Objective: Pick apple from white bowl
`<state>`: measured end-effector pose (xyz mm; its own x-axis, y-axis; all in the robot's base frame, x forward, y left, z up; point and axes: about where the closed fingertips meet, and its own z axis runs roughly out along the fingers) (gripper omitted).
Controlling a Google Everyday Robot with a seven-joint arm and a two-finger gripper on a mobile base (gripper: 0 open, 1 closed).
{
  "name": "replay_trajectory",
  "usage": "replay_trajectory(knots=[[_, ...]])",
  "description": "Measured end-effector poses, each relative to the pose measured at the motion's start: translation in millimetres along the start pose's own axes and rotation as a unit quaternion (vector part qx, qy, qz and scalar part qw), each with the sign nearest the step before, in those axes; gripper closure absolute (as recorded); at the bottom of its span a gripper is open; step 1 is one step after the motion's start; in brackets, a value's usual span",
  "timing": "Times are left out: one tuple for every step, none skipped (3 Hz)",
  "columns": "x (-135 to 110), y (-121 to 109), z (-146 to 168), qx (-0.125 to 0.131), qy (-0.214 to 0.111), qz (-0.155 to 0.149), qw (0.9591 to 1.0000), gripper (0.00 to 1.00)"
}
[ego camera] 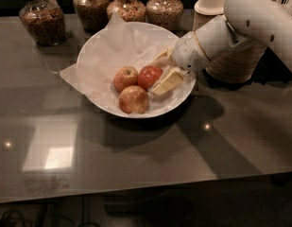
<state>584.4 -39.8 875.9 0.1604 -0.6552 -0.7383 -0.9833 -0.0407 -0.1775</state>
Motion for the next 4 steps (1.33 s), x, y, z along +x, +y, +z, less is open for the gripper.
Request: replay_trajectory(knots=[[-8, 0, -8, -0.011, -0.042, 0.019, 0.9988, 1.00], [-37, 5, -22, -0.018, -0.074, 0.007, 0.9971, 1.00], [-88, 22, -51, -0.008, -0.082, -0.039, 0.9958, 1.00], [-88, 22, -51, -0.008, -0.082, -0.040, 0.9958, 1.00]])
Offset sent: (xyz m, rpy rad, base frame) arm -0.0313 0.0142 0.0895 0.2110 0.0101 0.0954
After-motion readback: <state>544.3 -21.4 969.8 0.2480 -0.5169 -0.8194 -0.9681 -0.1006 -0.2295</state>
